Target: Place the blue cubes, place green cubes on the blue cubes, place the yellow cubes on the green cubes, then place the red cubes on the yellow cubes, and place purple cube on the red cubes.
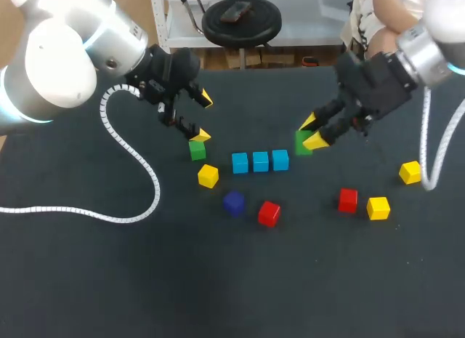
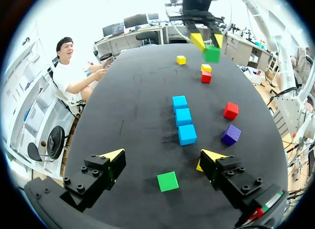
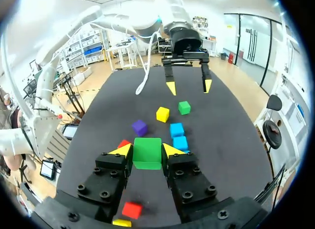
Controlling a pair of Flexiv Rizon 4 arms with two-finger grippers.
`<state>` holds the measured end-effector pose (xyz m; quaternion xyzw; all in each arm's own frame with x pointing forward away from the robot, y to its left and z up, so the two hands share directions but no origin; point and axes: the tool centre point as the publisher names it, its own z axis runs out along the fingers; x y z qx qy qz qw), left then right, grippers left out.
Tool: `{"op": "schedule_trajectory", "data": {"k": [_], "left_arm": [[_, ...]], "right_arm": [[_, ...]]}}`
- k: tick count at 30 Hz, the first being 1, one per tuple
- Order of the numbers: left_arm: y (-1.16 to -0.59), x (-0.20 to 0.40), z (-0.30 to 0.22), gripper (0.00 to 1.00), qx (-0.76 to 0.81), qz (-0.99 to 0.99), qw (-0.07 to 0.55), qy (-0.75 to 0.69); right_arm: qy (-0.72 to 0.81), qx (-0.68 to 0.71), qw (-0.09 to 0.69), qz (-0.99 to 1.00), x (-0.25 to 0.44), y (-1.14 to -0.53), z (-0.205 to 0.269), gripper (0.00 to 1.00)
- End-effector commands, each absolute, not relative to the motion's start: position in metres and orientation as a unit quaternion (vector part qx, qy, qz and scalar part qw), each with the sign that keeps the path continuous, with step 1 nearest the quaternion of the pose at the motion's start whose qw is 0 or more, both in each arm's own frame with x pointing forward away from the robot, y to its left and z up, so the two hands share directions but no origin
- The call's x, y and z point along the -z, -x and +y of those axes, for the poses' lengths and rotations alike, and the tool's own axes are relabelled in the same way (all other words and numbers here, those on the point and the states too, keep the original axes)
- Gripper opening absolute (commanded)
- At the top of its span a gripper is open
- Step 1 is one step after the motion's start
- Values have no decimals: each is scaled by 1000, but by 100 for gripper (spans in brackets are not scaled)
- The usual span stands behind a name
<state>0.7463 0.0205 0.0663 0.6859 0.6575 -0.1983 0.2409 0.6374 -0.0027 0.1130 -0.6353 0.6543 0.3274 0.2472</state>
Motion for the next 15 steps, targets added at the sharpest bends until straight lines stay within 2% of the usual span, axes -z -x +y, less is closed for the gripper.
{"op": "schedule_trajectory", "data": {"k": [1,8,15], "left_arm": [[-748,-66,21,100,200,656,240,-687],[-748,-66,21,100,200,656,240,-687],[-748,-66,21,100,200,656,240,-687]], "right_arm": [[641,-329,239,650,-101,-642,26,0],[667,-334,218,629,-94,-643,51,0],[663,-321,207,644,-84,-655,33,0]]}}
